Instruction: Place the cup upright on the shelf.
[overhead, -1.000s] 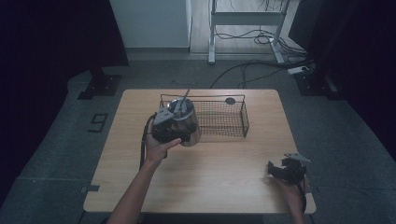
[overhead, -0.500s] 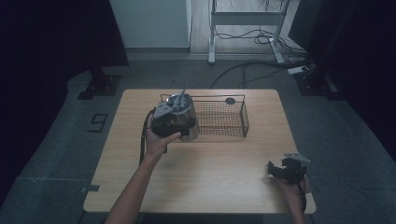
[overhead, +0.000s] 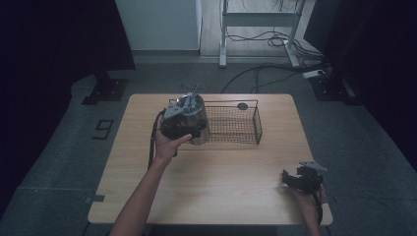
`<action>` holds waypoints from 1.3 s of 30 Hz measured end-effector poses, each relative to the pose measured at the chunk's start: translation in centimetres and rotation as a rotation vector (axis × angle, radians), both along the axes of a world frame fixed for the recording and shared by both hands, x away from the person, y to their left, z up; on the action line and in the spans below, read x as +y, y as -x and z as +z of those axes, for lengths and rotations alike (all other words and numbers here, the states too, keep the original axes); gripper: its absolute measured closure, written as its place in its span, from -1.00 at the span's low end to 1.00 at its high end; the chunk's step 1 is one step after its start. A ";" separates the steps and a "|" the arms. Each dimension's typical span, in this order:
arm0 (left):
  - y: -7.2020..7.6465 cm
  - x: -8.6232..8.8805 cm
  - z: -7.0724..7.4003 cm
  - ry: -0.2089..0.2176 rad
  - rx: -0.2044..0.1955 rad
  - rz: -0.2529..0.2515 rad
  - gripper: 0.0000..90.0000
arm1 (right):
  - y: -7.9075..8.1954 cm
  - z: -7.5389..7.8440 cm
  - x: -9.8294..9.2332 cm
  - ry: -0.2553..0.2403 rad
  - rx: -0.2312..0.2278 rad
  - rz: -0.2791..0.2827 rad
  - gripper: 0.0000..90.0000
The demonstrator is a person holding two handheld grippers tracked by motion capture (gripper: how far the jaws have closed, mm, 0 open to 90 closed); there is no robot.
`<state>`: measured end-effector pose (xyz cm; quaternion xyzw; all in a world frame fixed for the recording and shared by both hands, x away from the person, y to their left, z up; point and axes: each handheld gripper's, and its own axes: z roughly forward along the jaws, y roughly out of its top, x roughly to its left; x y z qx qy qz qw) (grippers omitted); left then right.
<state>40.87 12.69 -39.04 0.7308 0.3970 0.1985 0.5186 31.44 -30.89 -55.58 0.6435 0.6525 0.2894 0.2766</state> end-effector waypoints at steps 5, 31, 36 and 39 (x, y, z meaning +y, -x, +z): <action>-0.5 -0.5 0.6 -0.041 -0.020 0.013 -0.92 | 0.0 0.0 0.0 0.000 -0.002 -0.001 -0.77; -3.5 -1.2 1.0 -0.047 0.008 0.023 -0.92 | 0.0 0.0 0.0 -0.001 -0.001 -0.001 -0.77; -4.1 -1.4 0.6 -0.045 0.015 0.028 -0.92 | 0.0 0.0 0.0 -0.001 -0.001 -0.002 -0.77; -4.4 -1.4 0.3 -0.050 0.019 0.040 -0.92 | 0.0 0.0 0.0 -0.001 -0.001 -0.002 -0.77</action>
